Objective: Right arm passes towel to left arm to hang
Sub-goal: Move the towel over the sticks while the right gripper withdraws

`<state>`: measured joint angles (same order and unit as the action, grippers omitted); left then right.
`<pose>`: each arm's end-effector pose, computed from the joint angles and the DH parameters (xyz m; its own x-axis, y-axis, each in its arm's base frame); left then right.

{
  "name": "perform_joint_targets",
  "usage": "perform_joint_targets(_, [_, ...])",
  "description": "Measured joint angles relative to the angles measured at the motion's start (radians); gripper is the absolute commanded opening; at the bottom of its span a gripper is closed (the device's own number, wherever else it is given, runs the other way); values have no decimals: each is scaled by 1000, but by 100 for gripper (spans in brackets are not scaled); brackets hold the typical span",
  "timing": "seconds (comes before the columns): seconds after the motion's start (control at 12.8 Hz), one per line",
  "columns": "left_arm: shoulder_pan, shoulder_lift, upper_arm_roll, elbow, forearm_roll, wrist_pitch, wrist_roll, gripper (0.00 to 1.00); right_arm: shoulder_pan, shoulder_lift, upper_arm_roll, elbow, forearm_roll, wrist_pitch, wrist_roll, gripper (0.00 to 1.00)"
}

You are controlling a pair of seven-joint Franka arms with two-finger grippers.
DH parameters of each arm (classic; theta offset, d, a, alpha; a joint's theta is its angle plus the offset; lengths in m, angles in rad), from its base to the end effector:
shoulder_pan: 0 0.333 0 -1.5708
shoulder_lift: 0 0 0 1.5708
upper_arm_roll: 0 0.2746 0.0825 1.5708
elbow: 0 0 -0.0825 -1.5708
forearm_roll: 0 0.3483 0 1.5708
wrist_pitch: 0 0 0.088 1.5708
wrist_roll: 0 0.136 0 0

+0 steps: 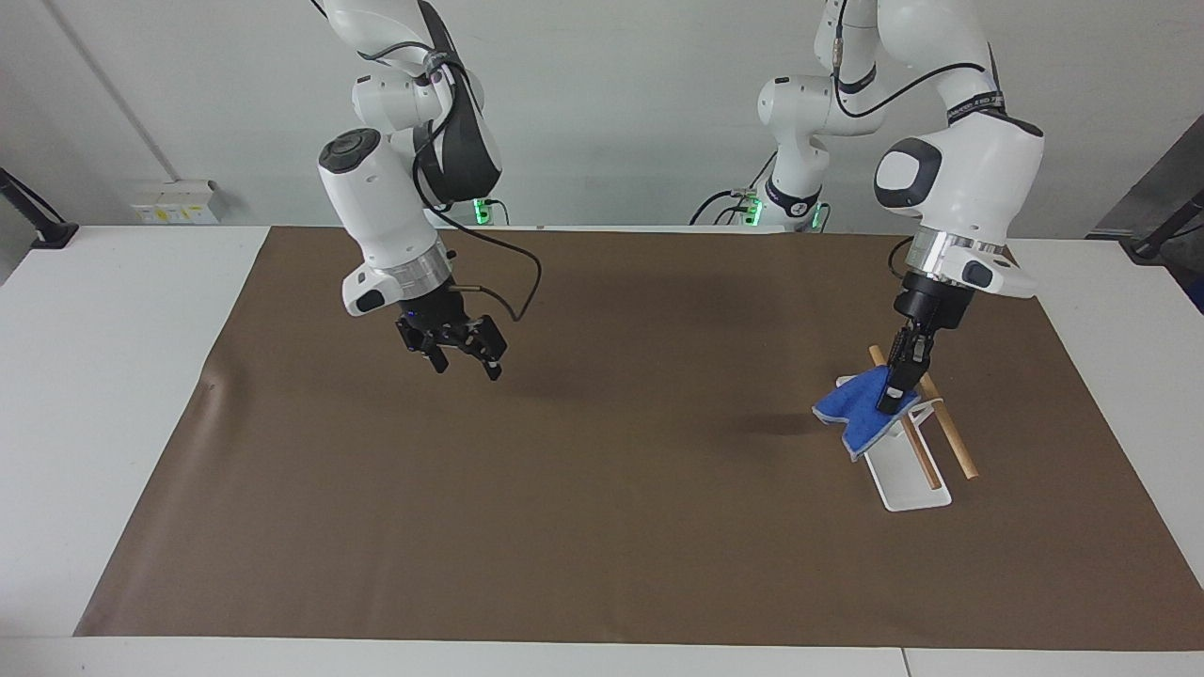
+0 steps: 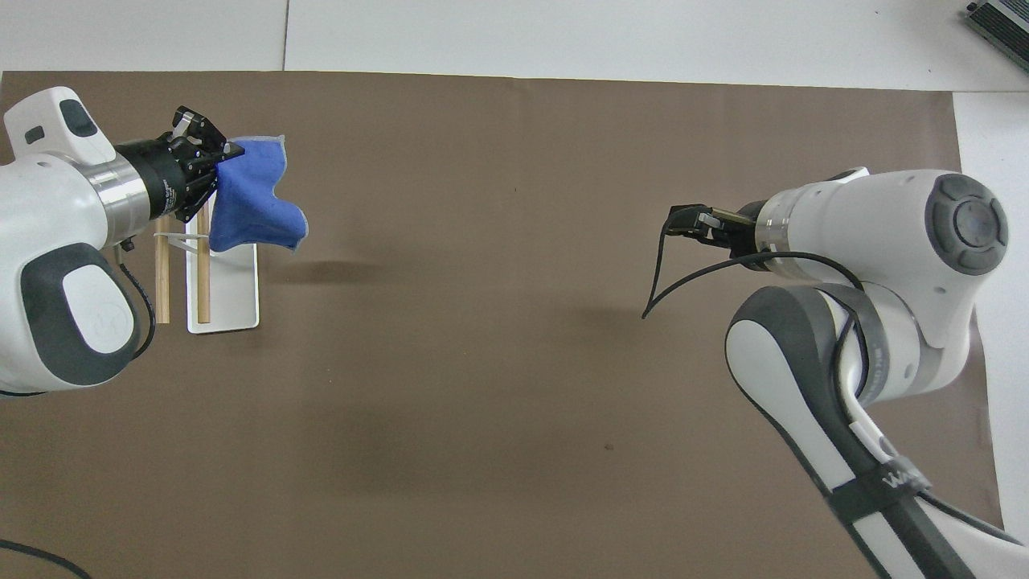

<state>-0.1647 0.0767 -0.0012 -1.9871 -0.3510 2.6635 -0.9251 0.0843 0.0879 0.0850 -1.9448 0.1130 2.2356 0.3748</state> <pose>0.5908 -0.0935 0.4449 0.5007 0.8629 0.0689 0.6736 -0.4384 0.5950 0.5596 0.1010 0.4030 0.9510 -0.2735 0.1444 -0.2479 -0.9532 -0.1732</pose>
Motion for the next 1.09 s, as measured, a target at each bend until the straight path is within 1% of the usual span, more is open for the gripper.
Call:
perform_joint_targets(0.16, [3, 33, 7, -6, 0, 32, 4, 0, -27, -5, 0, 55, -87, -124, -34, 100])
perform_joint_targets(0.23, [4, 43, 17, -10, 0, 45, 5, 0, -34, -8, 0, 99, -116, -202, -35, 100])
perform_joint_targets(0.39, [6, 48, 53, -11, 0, 52, 8, 0, -59, -21, 0, 205, -133, -360, -69, 100])
perform_joint_targets(0.55, [18, 48, 99, -11, 0, 56, 36, 0, -92, -34, -1, 301, -133, -483, -106, 100])
perform_joint_targets(0.7, [28, 48, 149, -11, 0, 56, 69, 0, -117, -40, -4, 367, -133, -571, -145, 100])
perform_joint_targets(0.86, [30, 47, 192, -13, 0, 56, 79, 0, -120, -41, -36, 411, -133, -642, -197, 100])
perform_joint_targets(1.09, [30, 47, 230, -48, 0, 71, 79, 0, -121, -50, -99, 437, -133, -682, -277, 100])
